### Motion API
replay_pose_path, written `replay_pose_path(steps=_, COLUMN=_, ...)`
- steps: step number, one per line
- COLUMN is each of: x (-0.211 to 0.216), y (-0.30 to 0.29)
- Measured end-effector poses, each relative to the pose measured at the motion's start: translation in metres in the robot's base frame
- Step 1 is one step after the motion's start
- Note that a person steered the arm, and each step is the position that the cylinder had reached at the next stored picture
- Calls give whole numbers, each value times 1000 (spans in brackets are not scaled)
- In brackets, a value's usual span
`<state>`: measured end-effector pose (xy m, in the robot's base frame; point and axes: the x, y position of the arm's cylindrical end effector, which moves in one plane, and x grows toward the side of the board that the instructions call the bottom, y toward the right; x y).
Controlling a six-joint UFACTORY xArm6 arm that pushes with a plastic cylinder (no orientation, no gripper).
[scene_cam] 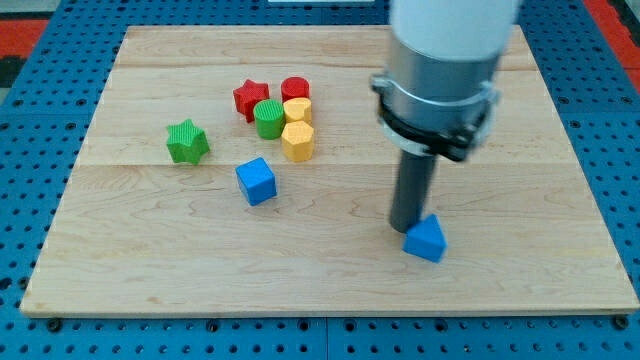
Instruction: Push the blue cube closer to the blue triangle
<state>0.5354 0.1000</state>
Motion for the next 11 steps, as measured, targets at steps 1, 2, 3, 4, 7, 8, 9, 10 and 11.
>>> replay_pose_path(steps=1, x=24, y=-11)
replay_pose_path(steps=2, x=46, y=2)
replay_pose_path(steps=3, x=40, y=33)
replay_pose_path(steps=4, x=53, y=-25)
replay_pose_path(steps=7, x=-54, y=-204)
replay_pose_path(steps=8, x=-57, y=-179)
replay_pose_path(steps=9, x=-78, y=-148)
replay_pose_path(steps=10, x=-93, y=-157)
replay_pose_path(steps=11, x=-99, y=-57)
